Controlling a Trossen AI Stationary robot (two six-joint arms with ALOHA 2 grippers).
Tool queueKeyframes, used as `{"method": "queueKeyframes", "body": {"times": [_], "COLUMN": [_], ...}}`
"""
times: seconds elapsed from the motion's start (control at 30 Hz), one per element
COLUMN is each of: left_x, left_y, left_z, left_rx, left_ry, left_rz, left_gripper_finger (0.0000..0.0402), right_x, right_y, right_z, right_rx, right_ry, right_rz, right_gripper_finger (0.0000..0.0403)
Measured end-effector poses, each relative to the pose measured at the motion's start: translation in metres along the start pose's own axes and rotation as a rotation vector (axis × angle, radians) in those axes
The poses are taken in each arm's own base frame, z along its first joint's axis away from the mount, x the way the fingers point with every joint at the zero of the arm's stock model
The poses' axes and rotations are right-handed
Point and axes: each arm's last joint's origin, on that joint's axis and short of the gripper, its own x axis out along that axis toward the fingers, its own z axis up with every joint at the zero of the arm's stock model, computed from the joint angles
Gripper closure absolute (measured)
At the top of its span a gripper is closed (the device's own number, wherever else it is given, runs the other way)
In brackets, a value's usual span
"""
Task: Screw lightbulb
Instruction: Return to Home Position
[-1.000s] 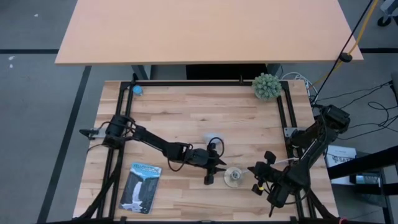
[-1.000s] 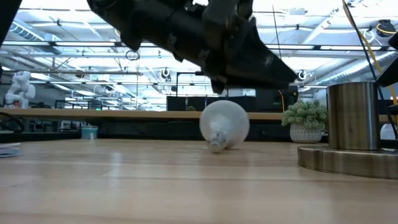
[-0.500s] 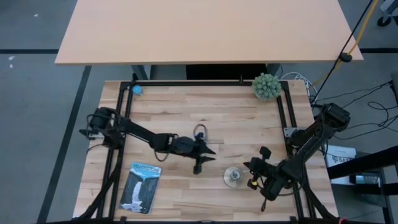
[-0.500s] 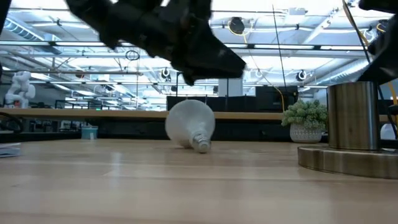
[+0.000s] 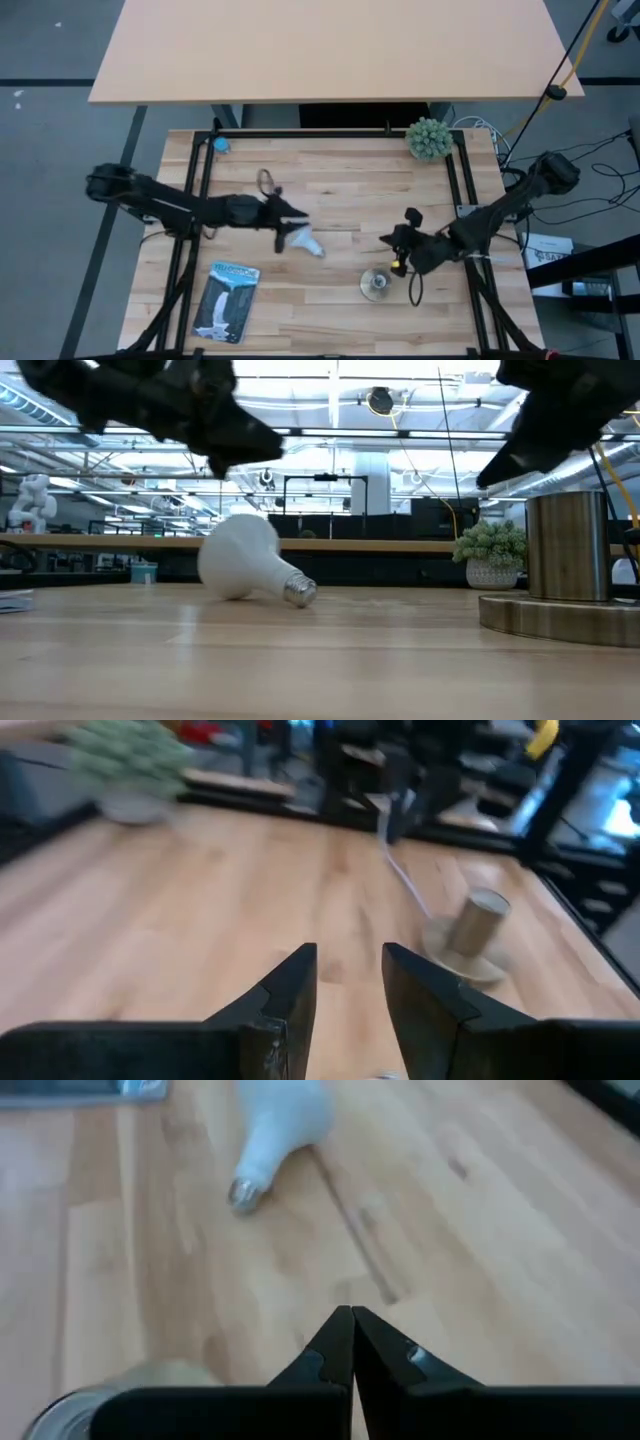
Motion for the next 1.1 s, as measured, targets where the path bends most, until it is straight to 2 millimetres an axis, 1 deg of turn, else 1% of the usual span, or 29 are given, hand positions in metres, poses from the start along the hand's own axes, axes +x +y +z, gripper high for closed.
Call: {"method": "queueKeyframes", "body": {"times": [0.13,0.27,0.37,0.47,0.57,0.63,0.7,0.77,0.87,0.97,1.1], "left_x": [-0.033,-0.053,-0.058,-0.058,-0.059,-0.059,-0.062,-0.067,-0.079,-0.091,-0.095], "left_y": [0.014,0.022,0.025,0.025,0.023,0.021,0.022,0.024,0.027,0.030,0.029], "left_z": [-0.003,-0.011,-0.015,-0.020,-0.024,-0.026,-0.030,-0.038,-0.054,-0.065,-0.060], "left_rx": [-0.015,-0.022,-0.025,-0.012,0.060,0.103,0.115,0.109,0.084,0.055,0.066], "left_ry": [-0.066,-0.098,-0.095,-0.058,-0.018,-0.025,-0.056,-0.092,-0.156,-0.230,-0.271], "left_rz": [0.041,0.062,0.076,0.074,0.066,0.055,0.050,0.049,0.040,0.027,0.011], "left_gripper_finger": [0.0280,0.0280,0.0280,0.0280,0.0280,0.0280,0.0280,0.0280,0.0280,0.0280,0.0280], "right_x": [0.002,0.002,0.002,0.002,0.002,0.002,0.002,0.002,0.002,0.002,0.002], "right_y": [-0.012,-0.013,-0.013,-0.013,-0.011,-0.011,-0.011,-0.011,-0.011,-0.011,-0.011], "right_z": [0.004,0.005,0.005,0.006,0.009,0.008,0.008,0.008,0.008,0.008,0.008], "right_rx": [-0.016,0.046,0.099,0.113,0.132,0.116,0.105,0.105,0.106,0.105,0.106], "right_ry": [-0.024,-0.029,-0.031,-0.032,-0.055,-0.053,-0.053,-0.050,-0.049,-0.049,-0.050], "right_rz": [-0.024,-0.023,-0.021,-0.017,0.002,0.000,0.000,-0.002,-0.002,-0.003,-0.002], "right_gripper_finger": [0.0403,0.0403,0.0403,0.0403,0.0403,0.0403,0.0403,0.0403,0.0403,0.0403,0.0403]}}
